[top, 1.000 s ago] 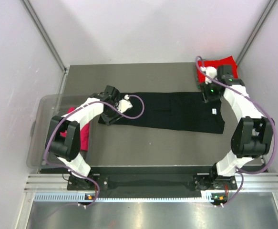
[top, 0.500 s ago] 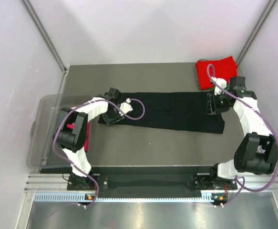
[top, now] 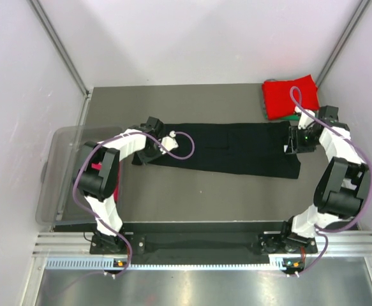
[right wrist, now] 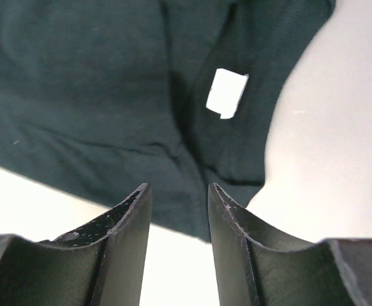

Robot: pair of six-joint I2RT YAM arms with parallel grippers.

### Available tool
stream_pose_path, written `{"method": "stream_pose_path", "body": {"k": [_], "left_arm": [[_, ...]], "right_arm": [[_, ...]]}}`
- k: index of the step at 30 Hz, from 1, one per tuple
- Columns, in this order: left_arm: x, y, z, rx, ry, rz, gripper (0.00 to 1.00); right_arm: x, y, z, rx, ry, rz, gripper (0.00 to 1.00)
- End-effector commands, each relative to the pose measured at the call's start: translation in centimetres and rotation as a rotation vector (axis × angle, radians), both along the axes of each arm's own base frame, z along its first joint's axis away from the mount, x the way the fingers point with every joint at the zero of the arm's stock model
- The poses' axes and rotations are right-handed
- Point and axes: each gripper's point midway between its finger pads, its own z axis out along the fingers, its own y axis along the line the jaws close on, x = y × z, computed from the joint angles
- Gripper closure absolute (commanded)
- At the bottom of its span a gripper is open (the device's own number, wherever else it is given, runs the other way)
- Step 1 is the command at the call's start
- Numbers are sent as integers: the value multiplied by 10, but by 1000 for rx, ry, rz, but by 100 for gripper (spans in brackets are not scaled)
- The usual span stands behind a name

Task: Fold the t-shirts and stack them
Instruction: Fold the tshirt

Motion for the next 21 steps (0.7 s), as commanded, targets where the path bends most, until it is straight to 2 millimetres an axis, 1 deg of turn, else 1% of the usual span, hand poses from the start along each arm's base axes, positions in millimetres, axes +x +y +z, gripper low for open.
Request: {"method": "stream_pose_path", "body": {"k": [1,3,4,5,7,8,9,13,14,16,17,19,20,21], "left_arm": [[-13,-5,-19,-35,85,-23,100],[-20,-6,-19,-41,110,-30,100],[-25,-6,-19,-53,129,-31,100],[-28,-7,-16,-58,129,-30,100],[-38,-6,-10,-63,151,-19,100],[-40,-6,-2,-68,135,-21,100],[-52,-9,-2,-89,163,-24,100],[-71,-6,10,-83,152,-31,100],[-77,-6,14,-86,145,-34,100],[-84,-5,21,-96,142,-25,100],[-90,-6,21,-95,150,-30,100],[-96,-8,26,-99,147,-30,100],[-105,-9,26,-91,168,-36,100],[-110,-10,27,-93,176,-35,100]], "right_arm": [[20,-14,-4,23,-31,-15,59],[24,-17,-4,50,-26,-24,58],[25,-18,-10,62,-8,-30,58],[28,-21,-10,62,-10,-33,57],[30,-23,-17,68,8,-35,56],[33,-24,-17,68,5,-35,56],[33,-24,-22,73,18,-35,55],[40,-25,-28,82,26,-37,53],[44,-26,-28,85,20,-37,53],[48,-27,-32,89,24,-42,52],[53,-29,-31,85,16,-47,52],[58,-30,-36,90,19,-51,51],[64,-31,-34,91,10,-51,51],[66,-30,-38,97,20,-49,51]]}}
